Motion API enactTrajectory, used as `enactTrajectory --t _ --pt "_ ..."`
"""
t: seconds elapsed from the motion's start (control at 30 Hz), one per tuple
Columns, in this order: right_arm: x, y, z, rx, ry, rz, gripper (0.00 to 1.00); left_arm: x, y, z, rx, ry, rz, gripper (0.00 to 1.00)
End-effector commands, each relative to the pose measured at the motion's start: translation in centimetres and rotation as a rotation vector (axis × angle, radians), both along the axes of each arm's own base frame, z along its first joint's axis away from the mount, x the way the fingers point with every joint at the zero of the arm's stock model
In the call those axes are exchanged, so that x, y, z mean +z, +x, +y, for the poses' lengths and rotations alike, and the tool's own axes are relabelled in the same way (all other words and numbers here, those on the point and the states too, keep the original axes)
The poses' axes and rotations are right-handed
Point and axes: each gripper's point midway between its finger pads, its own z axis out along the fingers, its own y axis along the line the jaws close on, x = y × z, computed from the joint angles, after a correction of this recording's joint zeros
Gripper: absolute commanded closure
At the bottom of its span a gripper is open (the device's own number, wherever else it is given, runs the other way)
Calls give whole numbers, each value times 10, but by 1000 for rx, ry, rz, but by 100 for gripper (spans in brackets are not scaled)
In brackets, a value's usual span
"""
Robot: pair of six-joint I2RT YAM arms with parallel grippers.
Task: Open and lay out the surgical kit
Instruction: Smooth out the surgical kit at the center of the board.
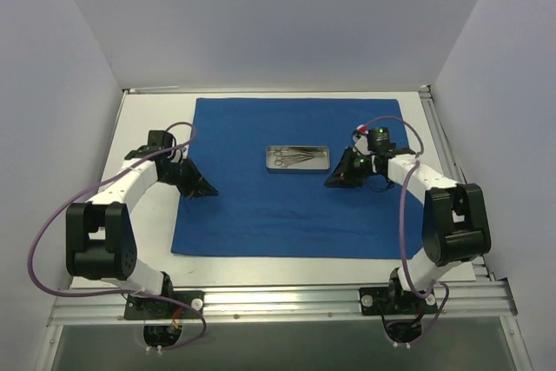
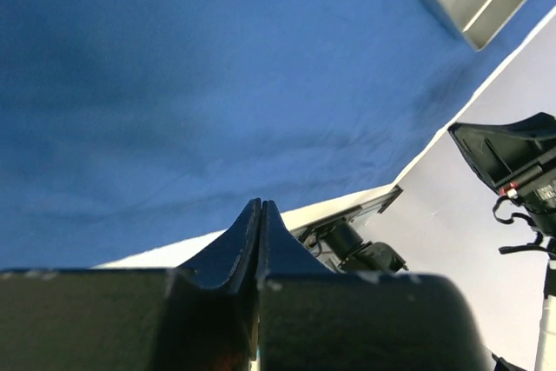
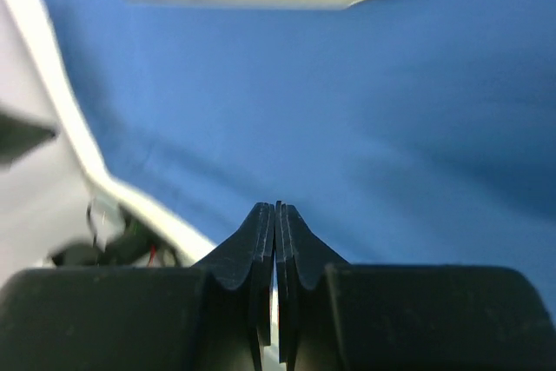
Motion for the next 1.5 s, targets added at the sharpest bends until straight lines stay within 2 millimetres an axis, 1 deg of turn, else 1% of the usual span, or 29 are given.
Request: enactTrajectory --t 0.0,0.07,0.13,0.2,0.23,0.27,0.33,0.43,0.47,0.5,0.53,0.57,0.6,0.7,0.8,0.83,0.9,0.93,0.97,1.0,1.07,1.1,1.13,1.17,1.23,1.27,1.33,1.4,1.47 --pt "21 -30 44 197 143 18 100 9 -16 5 -35 36 56 98" --pt "15 -36 52 236 163 28 100 2 -21 10 -10 65 90 98" --pt "7 -39 52 253 172 27 100 -16 -29 18 8 118 162 98" --pt "-9 -55 54 287 208 78 100 -31 -43 23 -2 148 260 98" --pt "-23 -63 53 292 210 124 100 -47 -50 29 -16 196 326 98" --pt "-38 -73 50 278 201 173 100 -54 -60 33 -27 220 378 98" --pt "-58 -82 48 238 187 261 100 -70 -77 40 -41 258 484 98" --pt "-76 -99 42 228 141 335 100 -84 -99 50 -48 316 586 98" --pt "-82 -104 37 224 104 357 100 -89 -101 52 -42 326 591 98" --pt "-92 -115 25 202 23 414 100 -92 -107 52 -35 323 611 98" --pt "-98 -123 19 198 -8 449 100 -95 -118 50 -26 312 646 98" --pt "-100 -129 16 192 -26 477 100 -97 -119 48 -19 296 639 98" --pt "-101 -143 12 186 -40 526 100 -98 -123 47 -10 291 656 98" --pt "-89 -153 2 163 -96 551 100 -94 -129 50 -6 306 662 98" --pt "-66 -138 -8 170 -178 461 100 -79 -120 55 -11 330 620 98" --pt "-49 -114 -4 171 -175 378 100 -74 -113 59 -15 354 581 98" --pt "-33 -96 1 196 -163 317 99 -56 -90 65 -9 389 510 98" --pt "-23 -78 8 202 -144 275 98 -50 -81 69 -13 418 479 98" --pt "-17 -73 15 219 -103 268 98 -43 -70 70 -15 422 439 98" --pt "-14 -65 22 229 -78 243 98 -29 -49 70 -22 427 364 98" --pt "-15 -56 34 252 -17 239 98 -18 -32 69 -34 428 303 98" --pt "-15 -55 45 280 45 242 98 -10 -18 66 -52 420 246 98" --pt "-17 -53 50 294 62 242 98 -8 -6 62 -60 406 196 98" --pt "-17 -49 55 309 76 232 99 -5 0 48 -90 343 159 98" --pt "-22 -47 69 359 108 225 99 -12 15 29 -131 255 104 98" --pt "-22 -42 73 368 109 211 99 -13 16 18 -147 203 102 98" --pt "-38 -38 74 353 83 226 99 -30 15 7 -170 194 129 98" --pt "-56 -40 70 337 63 255 100 -52 11 14 -148 254 202 98" --pt "-70 -41 53 306 -2 278 100 -68 3 25 -125 295 263 98"
